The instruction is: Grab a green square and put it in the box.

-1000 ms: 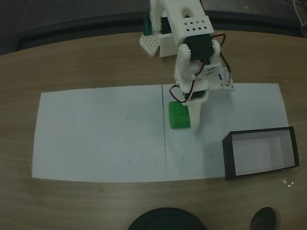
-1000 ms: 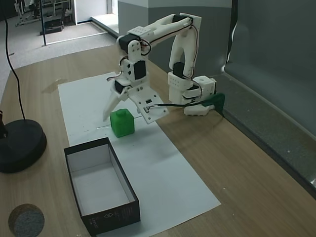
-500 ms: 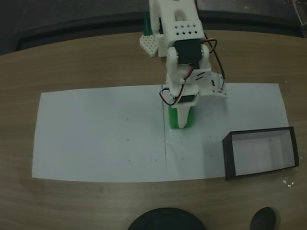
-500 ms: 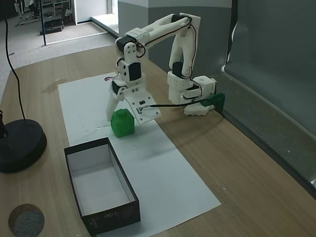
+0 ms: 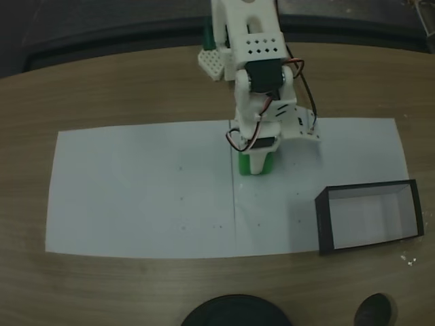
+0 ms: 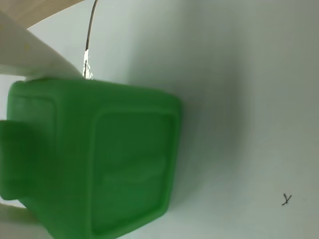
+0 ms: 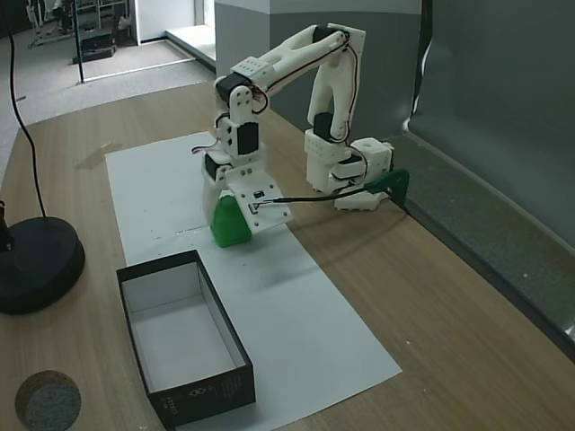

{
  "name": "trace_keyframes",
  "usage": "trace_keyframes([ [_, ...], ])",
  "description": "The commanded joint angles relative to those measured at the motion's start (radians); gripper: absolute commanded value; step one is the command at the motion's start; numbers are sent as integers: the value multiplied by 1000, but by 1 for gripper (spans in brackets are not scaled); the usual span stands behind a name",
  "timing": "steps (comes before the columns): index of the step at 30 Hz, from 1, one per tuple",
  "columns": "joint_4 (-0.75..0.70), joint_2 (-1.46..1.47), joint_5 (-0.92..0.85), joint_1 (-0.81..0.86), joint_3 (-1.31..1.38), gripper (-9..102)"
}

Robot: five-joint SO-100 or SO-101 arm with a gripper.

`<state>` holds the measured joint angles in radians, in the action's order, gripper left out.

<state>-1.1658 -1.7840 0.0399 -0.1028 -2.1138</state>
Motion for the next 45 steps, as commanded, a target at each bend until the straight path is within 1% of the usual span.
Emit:
trace_keyframes([
  [1, -2, -9, -3, -11, 48, 15],
  [4, -17, -9, -5, -14, 112, 14],
  [7, -75, -11, -5, -14, 238, 14],
  [10, -212, -25, -11, -14, 425, 15],
  [13, -356, -14, -58, -37, 660, 15],
  [15, -403, -11, -67, -69, 804, 15],
  [17, -422, -8, -67, -120, 919, 15],
  [21, -407, 8, -67, -264, 1049, 15],
  [25, -367, 48, -78, -359, 1078, 15],
  [30, -247, 132, -98, -377, 1077, 15],
  [37, -129, 295, -97, -377, 1078, 15],
  [41, -80, 356, -92, -388, 1078, 15],
  [45, -71, 410, -101, -397, 1078, 15],
])
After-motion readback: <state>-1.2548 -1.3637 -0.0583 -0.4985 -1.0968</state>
